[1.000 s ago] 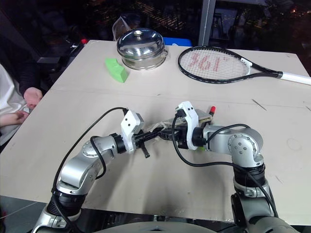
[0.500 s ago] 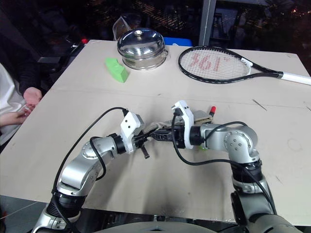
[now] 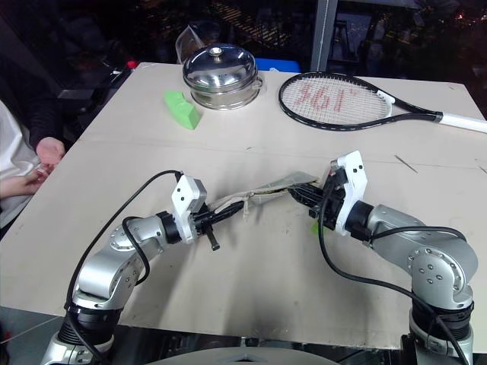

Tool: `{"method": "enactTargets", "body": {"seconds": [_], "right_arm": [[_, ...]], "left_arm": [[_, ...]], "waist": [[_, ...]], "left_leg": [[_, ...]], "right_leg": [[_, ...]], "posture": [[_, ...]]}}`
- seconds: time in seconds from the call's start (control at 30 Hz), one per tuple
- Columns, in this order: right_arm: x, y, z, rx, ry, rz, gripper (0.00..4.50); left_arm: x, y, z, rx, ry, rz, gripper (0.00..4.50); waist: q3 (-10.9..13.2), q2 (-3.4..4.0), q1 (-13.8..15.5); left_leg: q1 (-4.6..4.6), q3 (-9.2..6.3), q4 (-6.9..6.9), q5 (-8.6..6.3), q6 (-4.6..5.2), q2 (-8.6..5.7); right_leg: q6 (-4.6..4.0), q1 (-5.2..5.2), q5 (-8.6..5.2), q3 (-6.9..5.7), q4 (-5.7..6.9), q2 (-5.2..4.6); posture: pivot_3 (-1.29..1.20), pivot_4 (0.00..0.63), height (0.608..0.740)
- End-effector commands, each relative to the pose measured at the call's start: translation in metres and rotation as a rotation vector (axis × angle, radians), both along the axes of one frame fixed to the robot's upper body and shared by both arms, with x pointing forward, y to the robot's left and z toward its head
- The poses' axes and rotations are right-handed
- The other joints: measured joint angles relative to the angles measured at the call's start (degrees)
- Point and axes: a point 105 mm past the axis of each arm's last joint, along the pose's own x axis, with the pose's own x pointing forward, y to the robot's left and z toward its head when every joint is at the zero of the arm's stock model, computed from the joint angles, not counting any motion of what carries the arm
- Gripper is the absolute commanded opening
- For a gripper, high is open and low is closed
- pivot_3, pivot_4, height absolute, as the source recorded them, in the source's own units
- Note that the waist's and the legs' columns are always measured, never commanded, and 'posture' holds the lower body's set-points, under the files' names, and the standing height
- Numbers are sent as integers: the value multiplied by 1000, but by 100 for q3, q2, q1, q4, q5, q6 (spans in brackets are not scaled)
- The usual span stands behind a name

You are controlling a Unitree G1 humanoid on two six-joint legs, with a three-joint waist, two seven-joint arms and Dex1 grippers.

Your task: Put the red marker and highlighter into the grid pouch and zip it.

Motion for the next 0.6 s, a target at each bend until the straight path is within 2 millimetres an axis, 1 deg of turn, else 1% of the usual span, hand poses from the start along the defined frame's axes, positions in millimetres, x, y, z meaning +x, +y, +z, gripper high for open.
{"method": "enactTargets", "body": {"seconds": [0.03,0.2,0.33,0.37,0.43,0.5,0.57,0.6], "right_arm": [[8,5,0,-16,-9,-20,30],[17,13,-7,-41,17,-28,30],[26,29,-5,-96,-31,0,30],[28,35,-6,-154,-66,18,30],[32,42,-13,-365,-221,62,30],[35,49,-22,-567,-460,149,30],[36,52,-28,-719,-660,242,30],[37,52,-31,-774,-718,285,30]], "left_arm": [[-1,-4,11,-19,-41,-30,0],[-2,-9,17,-20,-47,-48,0],[-4,-12,18,2,-57,-72,0],[-4,-13,18,11,-60,-80,0],[-4,-13,15,32,-53,-84,0],[-2,-11,14,39,-53,-78,0],[0,-9,14,52,-52,-67,0],[1,-7,13,60,-56,-63,0]], "waist": [[0,0,2],[0,0,0],[1,1,-9],[1,1,-4],[3,5,-8],[4,5,-1],[5,5,0],[6,4,-2]], "left_leg": [[0,0,0,0,0,0],[0,0,0,0,0,0],[1,0,0,0,0,0],[1,0,0,0,0,0],[0,0,0,0,0,0],[-1,4,0,0,0,-4],[-2,2,0,0,1,-4],[-3,3,0,0,1,-4]], "right_leg": [[0,0,0,0,0,0],[0,0,0,0,1,1],[2,-1,-1,0,1,3],[2,-1,-1,0,2,4],[2,-2,-1,0,1,4],[6,-6,-4,2,-2,2],[8,-5,-5,-1,-5,2],[9,-8,-6,1,-5,3]], "posture": [[0,150,740],[0,150,740],[0,150,740],[0,150,740],[0,150,740],[0,150,740],[0,150,740],[0,150,740]]}}
